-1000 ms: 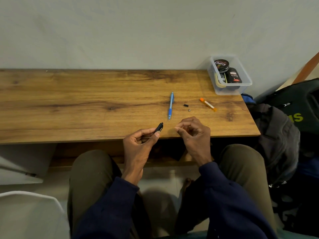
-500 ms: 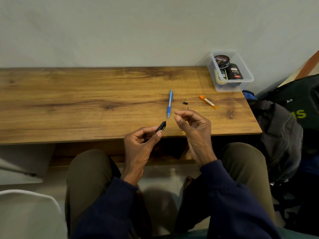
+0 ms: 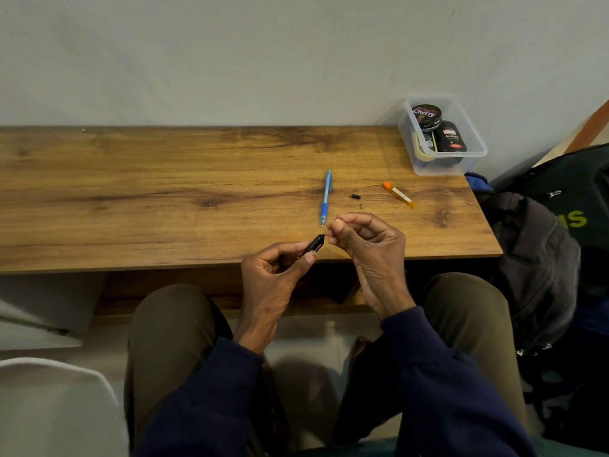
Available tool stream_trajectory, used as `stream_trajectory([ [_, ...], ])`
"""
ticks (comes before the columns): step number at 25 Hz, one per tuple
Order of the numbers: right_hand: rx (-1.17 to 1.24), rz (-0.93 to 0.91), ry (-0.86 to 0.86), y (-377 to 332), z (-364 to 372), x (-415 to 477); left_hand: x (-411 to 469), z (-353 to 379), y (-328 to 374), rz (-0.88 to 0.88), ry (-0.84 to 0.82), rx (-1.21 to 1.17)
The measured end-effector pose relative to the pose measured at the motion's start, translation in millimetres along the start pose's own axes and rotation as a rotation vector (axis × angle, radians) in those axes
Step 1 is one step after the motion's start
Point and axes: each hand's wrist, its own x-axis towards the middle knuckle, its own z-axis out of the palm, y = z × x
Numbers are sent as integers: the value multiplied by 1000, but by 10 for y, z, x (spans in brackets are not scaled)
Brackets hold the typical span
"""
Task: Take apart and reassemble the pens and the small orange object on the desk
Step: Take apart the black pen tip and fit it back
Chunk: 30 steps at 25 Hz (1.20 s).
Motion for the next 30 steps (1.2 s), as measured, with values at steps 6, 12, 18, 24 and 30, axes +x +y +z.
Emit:
stream_trajectory([
  [6, -2, 4, -13, 13, 0, -8, 5, -5, -16, 23, 13, 5],
  [12, -20, 15, -12, 46, 7, -13, 8, 0, -18, 11, 15, -13],
  [18, -46, 23, -11, 56, 4, -24, 17, 4, -22, 15, 22, -3],
  [24, -113, 2, -17, 61, 13, -22, 12, 2, -4, 18, 23, -14],
  [30, -244, -32, -78, 87, -16, -19, 18, 6, 7, 11, 25, -31],
])
